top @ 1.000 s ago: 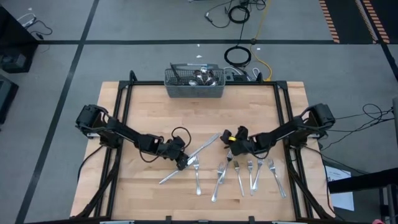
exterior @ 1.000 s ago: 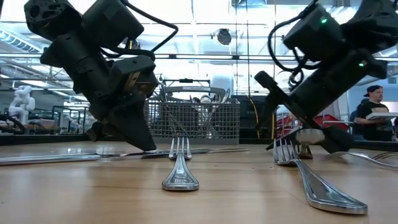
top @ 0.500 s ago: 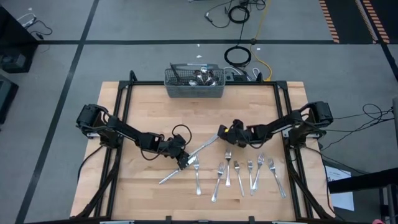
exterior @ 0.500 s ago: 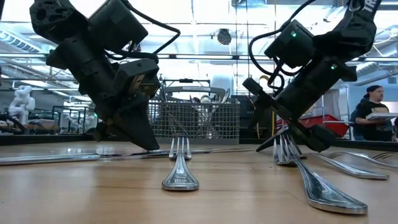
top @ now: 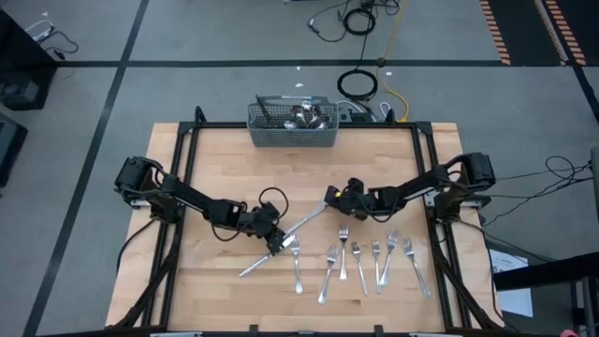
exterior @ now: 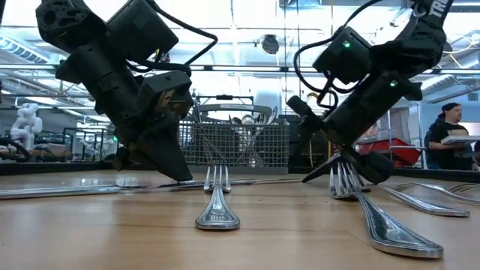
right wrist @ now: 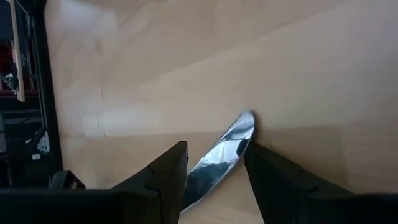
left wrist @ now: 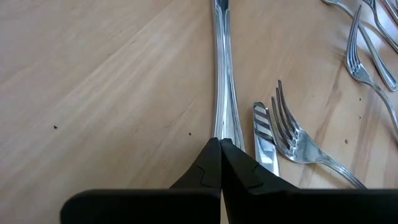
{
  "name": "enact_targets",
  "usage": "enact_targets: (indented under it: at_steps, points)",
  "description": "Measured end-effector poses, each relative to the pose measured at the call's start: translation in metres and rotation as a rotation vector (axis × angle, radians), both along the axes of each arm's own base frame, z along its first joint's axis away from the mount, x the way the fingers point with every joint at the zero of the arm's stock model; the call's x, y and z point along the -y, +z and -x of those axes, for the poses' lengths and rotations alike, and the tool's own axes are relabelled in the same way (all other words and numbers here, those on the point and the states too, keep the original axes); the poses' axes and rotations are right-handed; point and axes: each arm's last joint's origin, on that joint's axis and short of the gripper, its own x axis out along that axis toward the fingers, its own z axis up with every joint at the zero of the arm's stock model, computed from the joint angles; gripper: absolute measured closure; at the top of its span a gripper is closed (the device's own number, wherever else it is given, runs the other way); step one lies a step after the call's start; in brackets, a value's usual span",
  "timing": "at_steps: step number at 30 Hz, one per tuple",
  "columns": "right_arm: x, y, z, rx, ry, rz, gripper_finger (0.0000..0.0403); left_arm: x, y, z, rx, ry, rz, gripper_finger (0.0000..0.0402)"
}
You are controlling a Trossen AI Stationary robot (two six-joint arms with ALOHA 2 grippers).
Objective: Sort silverware
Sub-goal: Put the silver knife into the gray utensil holder
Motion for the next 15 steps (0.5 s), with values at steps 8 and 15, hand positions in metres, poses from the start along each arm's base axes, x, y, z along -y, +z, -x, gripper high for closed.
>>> enact_targets:
  at_steps: [8, 15]
  points:
    - [0.001, -0.005, -0.025, -0.042, 0.014, 0.027, 0.0247, -0.003, 0.000, -0.001, 0.001, 0.001, 0.007, 0.0401]
    - [0.003, -0.006, -0.024, -0.085, 0.029, 0.014, 0.0340, -0.004, 0.001, -0.002, 0.011, -0.017, -0.002, 0.0401]
